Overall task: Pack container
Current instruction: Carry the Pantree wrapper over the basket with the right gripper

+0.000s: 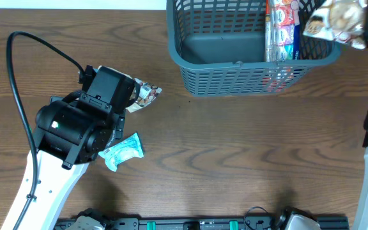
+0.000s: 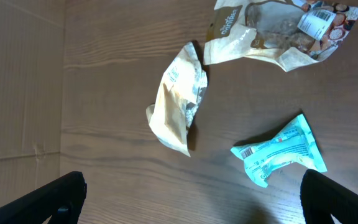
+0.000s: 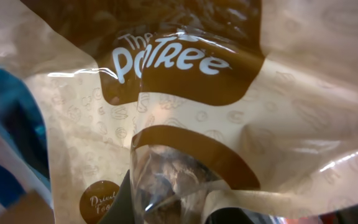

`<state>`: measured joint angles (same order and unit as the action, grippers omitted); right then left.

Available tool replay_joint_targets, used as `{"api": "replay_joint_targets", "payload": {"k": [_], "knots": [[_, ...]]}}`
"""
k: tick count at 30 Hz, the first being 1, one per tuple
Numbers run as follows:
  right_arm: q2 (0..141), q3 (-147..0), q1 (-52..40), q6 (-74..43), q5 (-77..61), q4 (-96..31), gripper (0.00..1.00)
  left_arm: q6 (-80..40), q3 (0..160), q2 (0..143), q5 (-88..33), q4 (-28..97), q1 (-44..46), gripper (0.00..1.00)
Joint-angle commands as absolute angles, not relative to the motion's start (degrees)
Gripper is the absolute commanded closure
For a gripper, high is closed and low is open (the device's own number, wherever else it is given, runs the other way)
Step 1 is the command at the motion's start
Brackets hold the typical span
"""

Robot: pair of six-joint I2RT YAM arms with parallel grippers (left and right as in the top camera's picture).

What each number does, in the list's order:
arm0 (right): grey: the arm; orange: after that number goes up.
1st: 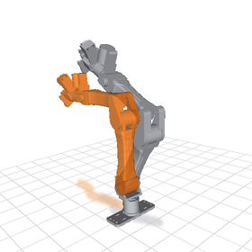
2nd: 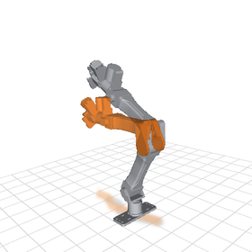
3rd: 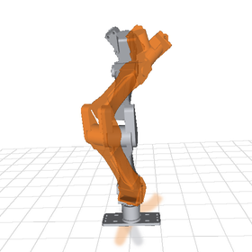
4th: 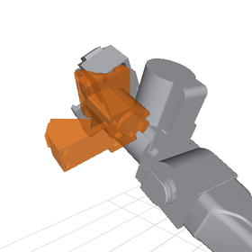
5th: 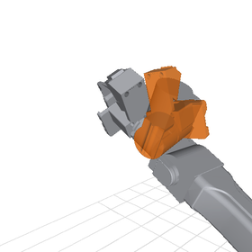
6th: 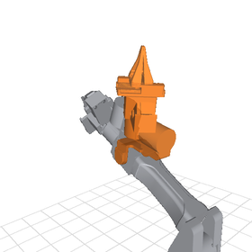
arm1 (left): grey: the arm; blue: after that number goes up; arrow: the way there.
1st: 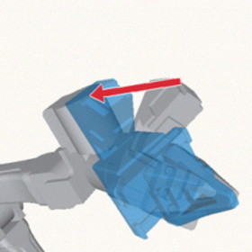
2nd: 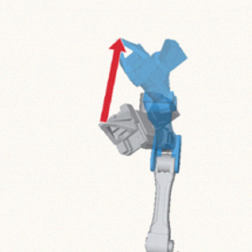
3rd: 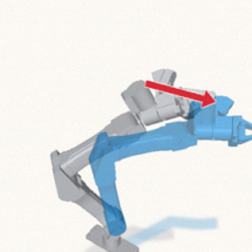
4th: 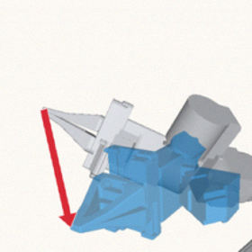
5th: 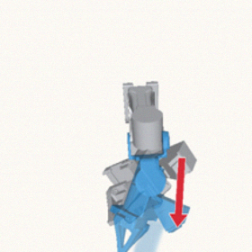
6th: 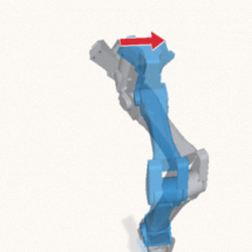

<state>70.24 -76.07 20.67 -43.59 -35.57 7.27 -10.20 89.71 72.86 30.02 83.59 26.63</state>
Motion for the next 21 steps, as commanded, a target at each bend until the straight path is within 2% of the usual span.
{"api": "replay_joint_targets", "payload": {"k": [1, 5, 11, 17, 21], "knots": [[72.25, -80.68, 18.65, -30.00, -35.42, 0.40, 0.99, -9.47, 90.13, 72.44, 30.63, 83.72, 26.26, 0.01], [76.34, -89.12, 16.29, -19.62, -33.36, -14.72, 0.99, -9.47, 90.13, 72.44, 30.63, 83.72, 26.26, 0.01], [83.44, -98.94, 12.84, -10.00, -30.02, -27.88, 0.99, -9.47, 90.13, 72.44, 30.63, 83.72, 26.26, 0.01], [90.15, -101.34, 10.41, -6.52, -19.66, -35.22, 0.97, -9.47, 90.13, 72.44, 30.63, 83.72, 26.26, 0.01], [95.55, -101.34, 9.43, -5.89, -18.44, -37.41, 0.98, -9.47, 90.13, 72.44, 30.63, 83.72, 26.26, 0.01]]}}
